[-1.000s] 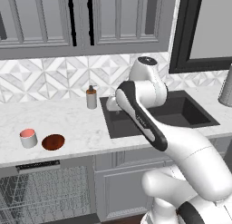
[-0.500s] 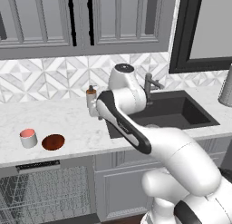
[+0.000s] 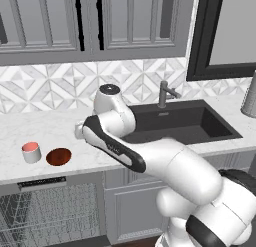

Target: Pick up the cup and bowl from the counter, place them in the dishwasher, and close the dishwasher door.

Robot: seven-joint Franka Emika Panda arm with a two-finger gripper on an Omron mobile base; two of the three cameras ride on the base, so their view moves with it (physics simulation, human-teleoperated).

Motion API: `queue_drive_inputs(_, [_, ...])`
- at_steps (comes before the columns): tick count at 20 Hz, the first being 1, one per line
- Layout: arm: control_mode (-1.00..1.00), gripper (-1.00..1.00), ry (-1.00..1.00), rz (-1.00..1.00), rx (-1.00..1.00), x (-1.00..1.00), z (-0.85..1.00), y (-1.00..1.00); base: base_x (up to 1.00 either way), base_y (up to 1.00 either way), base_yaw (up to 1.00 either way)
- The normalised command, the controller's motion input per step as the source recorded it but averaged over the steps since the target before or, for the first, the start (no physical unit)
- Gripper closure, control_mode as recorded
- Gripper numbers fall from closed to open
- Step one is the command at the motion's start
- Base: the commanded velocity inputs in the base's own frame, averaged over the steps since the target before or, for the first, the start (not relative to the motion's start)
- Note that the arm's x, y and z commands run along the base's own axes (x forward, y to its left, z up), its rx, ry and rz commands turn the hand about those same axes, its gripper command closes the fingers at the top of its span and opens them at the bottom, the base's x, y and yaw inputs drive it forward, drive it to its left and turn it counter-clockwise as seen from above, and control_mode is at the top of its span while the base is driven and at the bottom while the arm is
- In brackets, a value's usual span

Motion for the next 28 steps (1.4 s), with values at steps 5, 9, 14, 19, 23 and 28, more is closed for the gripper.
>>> queue_drive_inputs(5, [-1.0,-1.0,0.04,0.0,0.01,0.08,-0.53,0.47,0.0,0.0,0.0])
queue_drive_inputs(9, [-1.0,-1.0,0.07,0.0,0.06,0.21,-0.39,0.2,0.0,0.0,0.0])
queue_drive_inputs(14, [-1.0,-1.0,0.0,0.0,0.15,0.33,-0.36,0.14,0.0,0.0,0.0])
queue_drive_inputs(19, [-1.0,-1.0,0.01,-0.01,0.0,0.2,-0.09,0.17,0.0,0.0,0.0])
queue_drive_inputs(23, [-1.0,-1.0,0.06,-0.11,-0.07,0.09,-0.07,0.49,0.0,0.0,0.0])
queue_drive_inputs(28, [-1.0,-1.0,0.06,-0.11,-0.05,0.44,-0.24,0.34,0.0,0.0,0.0])
